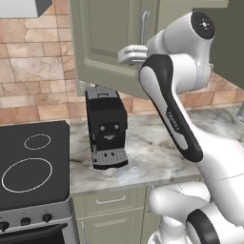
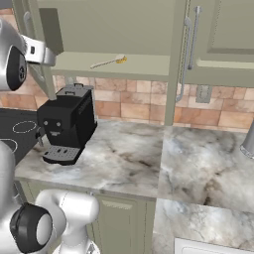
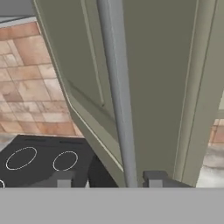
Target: Open the cabinet. Pick the dish brush and place it next to the sink. Then close the cabinet.
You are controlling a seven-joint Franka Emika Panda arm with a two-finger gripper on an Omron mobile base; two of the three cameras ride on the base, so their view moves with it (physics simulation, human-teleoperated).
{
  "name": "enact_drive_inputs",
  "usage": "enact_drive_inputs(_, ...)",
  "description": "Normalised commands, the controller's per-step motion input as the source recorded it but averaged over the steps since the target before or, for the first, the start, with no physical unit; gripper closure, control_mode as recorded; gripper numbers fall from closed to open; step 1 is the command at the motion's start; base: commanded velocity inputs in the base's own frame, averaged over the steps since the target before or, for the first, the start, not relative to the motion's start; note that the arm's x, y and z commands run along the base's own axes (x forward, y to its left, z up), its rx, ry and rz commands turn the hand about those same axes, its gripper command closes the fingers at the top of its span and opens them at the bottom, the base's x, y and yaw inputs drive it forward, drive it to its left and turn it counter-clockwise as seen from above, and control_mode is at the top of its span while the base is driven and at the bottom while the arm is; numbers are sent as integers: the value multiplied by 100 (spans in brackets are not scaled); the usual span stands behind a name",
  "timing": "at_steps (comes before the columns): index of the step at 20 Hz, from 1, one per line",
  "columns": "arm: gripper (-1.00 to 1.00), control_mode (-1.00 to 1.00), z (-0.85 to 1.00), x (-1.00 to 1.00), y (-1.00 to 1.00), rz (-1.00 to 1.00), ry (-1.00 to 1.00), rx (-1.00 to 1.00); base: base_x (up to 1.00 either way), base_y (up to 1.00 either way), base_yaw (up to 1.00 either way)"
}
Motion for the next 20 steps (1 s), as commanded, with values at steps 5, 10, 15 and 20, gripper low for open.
enact_drive_inputs(5,-100,-100,3,-55,-17,0,-3,8,0,0,0)
enact_drive_inputs(10,-100,-100,12,-60,-26,0,0,14,0,0,0)
enact_drive_inputs(15,-100,-100,11,-30,-50,1,0,11,0,0,0)
enact_drive_inputs(20,-100,-100,0,-6,-62,0,0,6,0,0,0)
